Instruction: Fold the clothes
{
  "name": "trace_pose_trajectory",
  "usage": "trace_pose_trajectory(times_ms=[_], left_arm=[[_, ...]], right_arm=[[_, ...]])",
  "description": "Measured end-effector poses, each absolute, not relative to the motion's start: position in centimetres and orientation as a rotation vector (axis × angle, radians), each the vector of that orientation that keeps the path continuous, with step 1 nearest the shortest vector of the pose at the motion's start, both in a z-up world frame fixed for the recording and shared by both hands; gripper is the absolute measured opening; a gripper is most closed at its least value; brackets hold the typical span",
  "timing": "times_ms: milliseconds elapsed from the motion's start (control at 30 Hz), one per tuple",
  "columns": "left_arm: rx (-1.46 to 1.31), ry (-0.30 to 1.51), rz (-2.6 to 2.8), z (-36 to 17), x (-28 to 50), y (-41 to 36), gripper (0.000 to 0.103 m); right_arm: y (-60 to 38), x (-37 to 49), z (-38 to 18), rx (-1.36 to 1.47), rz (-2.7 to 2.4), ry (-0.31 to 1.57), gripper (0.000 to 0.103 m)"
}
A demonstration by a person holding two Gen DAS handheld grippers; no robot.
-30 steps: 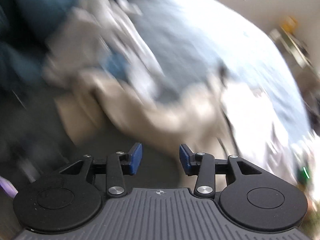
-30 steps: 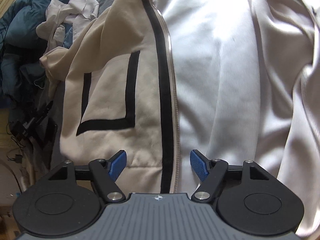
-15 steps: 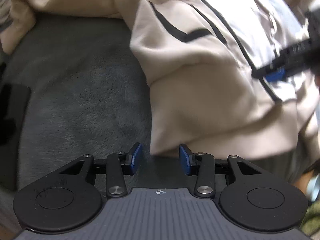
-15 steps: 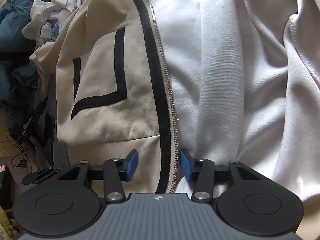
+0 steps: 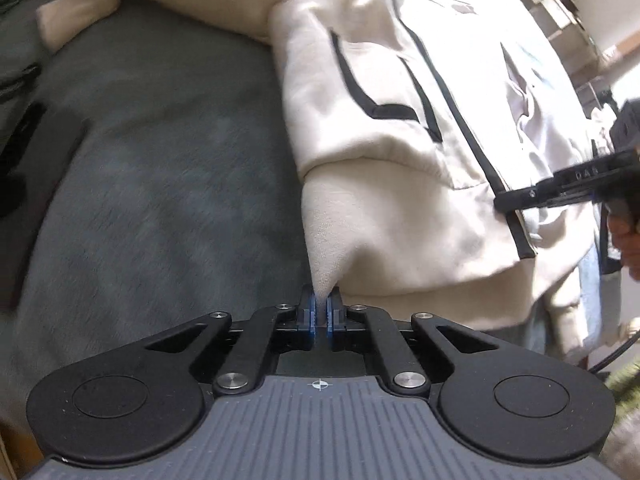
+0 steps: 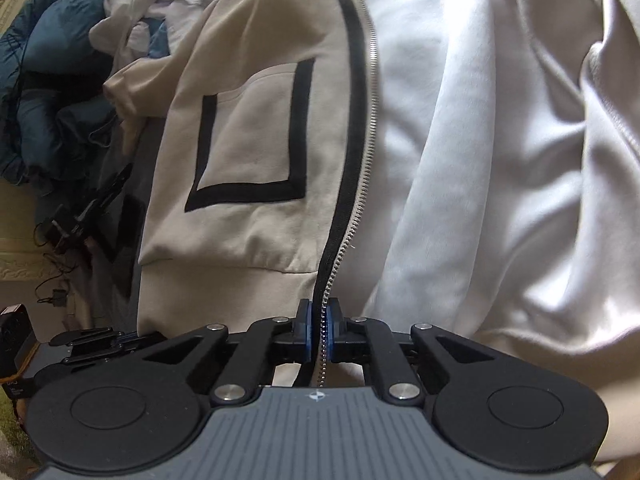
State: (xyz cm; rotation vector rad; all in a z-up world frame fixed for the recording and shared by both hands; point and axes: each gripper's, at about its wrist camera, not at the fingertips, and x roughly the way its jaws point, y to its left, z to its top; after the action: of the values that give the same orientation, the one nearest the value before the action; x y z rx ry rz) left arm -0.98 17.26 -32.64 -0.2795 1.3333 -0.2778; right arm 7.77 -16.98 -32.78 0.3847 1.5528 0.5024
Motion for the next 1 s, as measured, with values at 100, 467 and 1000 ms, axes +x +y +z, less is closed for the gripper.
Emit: trace_pose_trajectory(times_ms=[100, 467, 1000], left_arm=[[-0.281, 1.366, -0.25, -32.9, -1.6, 18.1, 0.003], [-0.257, 1.397, -0.289, -32.9, -3.1, 17.4, 0.003], [-0.536, 1.491, -0.11, -37.9, -0.6, 17.6, 0.012]], right_arm=[[-15.7, 6.6, -34.0, 0.346, 0.512, 1.574, 0.008], [-14.3, 5.1, -34.9, 0.28, 0.558, 1.608, 0.008], [-13.5, 4.4, -35.7, 0.279, 0.556, 1.646, 0.008]])
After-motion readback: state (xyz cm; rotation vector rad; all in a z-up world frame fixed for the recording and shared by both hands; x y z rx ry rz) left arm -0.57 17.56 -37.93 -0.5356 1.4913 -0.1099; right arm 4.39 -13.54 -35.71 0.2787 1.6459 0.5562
